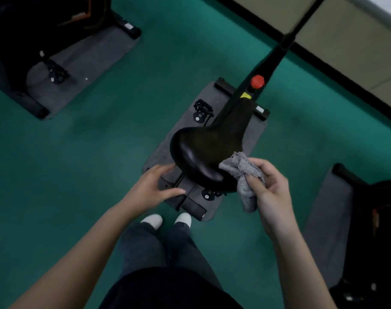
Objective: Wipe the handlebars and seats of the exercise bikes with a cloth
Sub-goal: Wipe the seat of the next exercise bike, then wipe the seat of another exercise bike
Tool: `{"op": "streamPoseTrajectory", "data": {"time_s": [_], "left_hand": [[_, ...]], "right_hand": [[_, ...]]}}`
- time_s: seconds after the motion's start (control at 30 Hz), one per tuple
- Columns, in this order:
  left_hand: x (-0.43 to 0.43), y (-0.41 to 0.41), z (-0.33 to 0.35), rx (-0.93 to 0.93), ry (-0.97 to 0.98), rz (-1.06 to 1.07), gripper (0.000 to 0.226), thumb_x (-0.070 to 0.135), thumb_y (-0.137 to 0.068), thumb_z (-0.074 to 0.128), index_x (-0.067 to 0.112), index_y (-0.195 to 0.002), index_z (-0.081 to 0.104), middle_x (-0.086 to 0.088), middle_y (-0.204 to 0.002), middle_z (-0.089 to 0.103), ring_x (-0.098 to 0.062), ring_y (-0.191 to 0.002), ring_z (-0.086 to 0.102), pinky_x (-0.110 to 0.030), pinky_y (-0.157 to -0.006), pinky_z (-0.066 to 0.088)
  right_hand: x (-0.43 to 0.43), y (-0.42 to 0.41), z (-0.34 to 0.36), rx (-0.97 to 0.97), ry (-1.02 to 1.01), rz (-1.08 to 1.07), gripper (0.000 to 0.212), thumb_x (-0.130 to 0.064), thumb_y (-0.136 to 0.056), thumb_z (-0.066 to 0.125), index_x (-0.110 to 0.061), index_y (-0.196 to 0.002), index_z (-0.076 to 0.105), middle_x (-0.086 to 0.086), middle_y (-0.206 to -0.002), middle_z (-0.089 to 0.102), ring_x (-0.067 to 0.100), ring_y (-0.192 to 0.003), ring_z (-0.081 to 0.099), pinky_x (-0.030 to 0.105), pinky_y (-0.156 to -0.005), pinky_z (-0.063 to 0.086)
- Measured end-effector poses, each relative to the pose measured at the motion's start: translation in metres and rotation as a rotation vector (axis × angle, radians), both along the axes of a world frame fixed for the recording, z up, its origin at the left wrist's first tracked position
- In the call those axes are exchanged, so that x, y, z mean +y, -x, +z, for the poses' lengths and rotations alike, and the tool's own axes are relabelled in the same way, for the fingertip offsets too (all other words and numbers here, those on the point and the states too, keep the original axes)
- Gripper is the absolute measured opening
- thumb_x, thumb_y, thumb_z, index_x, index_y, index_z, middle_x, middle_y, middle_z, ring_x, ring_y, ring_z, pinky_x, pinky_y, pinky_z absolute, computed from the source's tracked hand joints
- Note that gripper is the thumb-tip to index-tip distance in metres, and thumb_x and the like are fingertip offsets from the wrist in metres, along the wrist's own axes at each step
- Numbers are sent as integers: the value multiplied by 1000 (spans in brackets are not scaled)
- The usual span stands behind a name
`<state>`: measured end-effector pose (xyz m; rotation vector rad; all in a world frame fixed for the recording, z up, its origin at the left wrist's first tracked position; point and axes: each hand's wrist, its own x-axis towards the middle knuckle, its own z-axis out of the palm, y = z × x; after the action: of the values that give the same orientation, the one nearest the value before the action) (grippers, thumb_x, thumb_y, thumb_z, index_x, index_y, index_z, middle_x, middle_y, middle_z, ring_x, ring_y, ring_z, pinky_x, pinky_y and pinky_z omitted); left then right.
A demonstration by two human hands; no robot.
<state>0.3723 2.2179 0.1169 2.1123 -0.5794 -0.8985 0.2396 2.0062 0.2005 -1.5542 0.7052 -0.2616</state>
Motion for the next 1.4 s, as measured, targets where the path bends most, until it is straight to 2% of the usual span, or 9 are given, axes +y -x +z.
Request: {"op": "streamPoseTrajectory", "data": {"time_s": [0.27,0.4,0.47,0.57,0.73,1.0,1.17,1.27,1.4], "left_hand": [[22,-10,34,-132,-65,-251,69,52,-74,67,23,-134,50,7,-128,53,-10,-120,48,-21,-98,35],[16,-14,52,-217,-19,-436,61,42,-79,69,22,-133,51,9,-123,53,-3,-114,46,-16,-94,32],[9,-12,59,-238,8,-544,60,42,-80,68,21,-134,50,9,-127,52,-4,-117,46,-17,-97,32],[-3,-5,68,-294,19,-704,61,43,-82,67,20,-135,50,6,-133,51,-11,-124,45,-21,-103,32],[-25,25,76,-433,-58,-968,63,51,-85,60,25,-139,43,6,-134,50,-15,-124,44,-37,-104,36],[-71,131,79,-609,-181,-1303,64,56,-89,49,25,-143,35,4,-147,40,-17,-135,33,-32,-107,26],[-113,235,81,-667,-158,-1456,66,54,-91,47,21,-146,30,3,-151,34,-16,-139,28,-32,-112,22],[-143,307,85,-733,-96,-1543,69,56,-92,42,20,-148,25,2,-153,28,-14,-141,23,-32,-114,19],[-180,385,93,-786,17,-1590,71,58,-92,40,20,-149,21,1,-155,23,-15,-142,20,-34,-115,17]], "right_hand": [[62,55,24,66,11,-386,40,9,-88,50,-28,-93,65,-11,-70,63,12,-61,51,13,-53,42],[98,86,32,93,-16,-589,39,9,-89,49,-27,-90,65,3,-65,53,9,-47,45,15,-41,37],[114,101,33,106,-38,-678,38,8,-89,48,-26,-90,65,4,-66,53,17,-49,44,17,-39,36],[134,123,32,120,-31,-783,36,10,-88,48,-23,-92,64,6,-71,57,24,-61,47,19,-42,40],[154,161,31,150,-11,-919,43,13,-85,49,-28,-86,64,-11,-76,66,4,-65,57,12,-61,46],[158,267,16,209,-115,-1168,38,6,-87,47,-28,-86,64,2,-70,61,13,-51,49,25,-42,40],[152,362,15,216,-106,-1286,36,6,-87,50,-26,-88,64,-4,-79,66,11,-69,56,23,-63,43],[148,428,17,228,-97,-1395,32,5,-87,52,-24,-90,65,-6,-82,67,11,-73,58,19,-66,44],[145,501,18,218,-108,-1524,28,4,-89,51,-21,-95,64,-1,-87,66,13,-76,57,24,-69,44]]}}
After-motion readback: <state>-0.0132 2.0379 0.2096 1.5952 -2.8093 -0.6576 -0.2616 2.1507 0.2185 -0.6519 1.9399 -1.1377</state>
